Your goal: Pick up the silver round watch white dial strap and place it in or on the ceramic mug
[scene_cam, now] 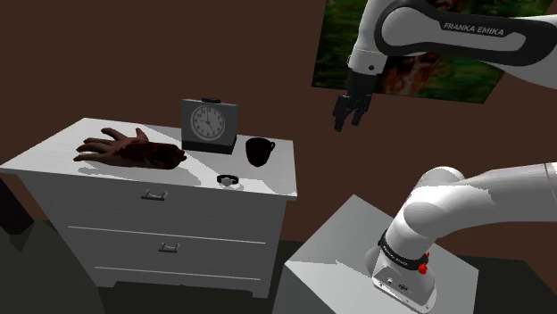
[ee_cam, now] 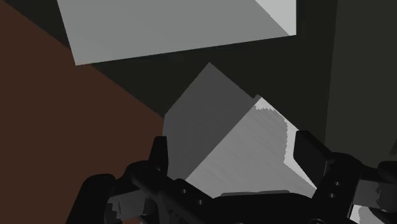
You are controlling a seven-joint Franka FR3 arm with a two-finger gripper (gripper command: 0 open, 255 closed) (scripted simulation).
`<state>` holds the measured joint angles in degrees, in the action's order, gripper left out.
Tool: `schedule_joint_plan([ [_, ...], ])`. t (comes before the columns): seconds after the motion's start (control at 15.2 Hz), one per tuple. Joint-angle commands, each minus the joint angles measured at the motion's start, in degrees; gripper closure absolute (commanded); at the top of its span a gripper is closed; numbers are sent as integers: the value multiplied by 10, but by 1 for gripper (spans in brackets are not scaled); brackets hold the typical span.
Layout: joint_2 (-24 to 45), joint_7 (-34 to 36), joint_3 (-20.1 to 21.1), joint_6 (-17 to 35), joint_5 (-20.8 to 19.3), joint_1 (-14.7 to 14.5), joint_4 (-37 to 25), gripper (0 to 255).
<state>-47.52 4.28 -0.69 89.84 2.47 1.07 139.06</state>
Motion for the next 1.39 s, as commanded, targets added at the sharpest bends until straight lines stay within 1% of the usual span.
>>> schedule_joint_plan([
  [0.0,0,0,0,0,0,0,0,0],
  [0.4,96,33,69,86,0,-26,-16,0],
  [0.73,190,67,126,147,-18,-38,-48,0],
  [1.06,292,111,181,195,-59,-45,-95,0],
  [1.32,381,155,220,219,-110,-49,-145,0],
])
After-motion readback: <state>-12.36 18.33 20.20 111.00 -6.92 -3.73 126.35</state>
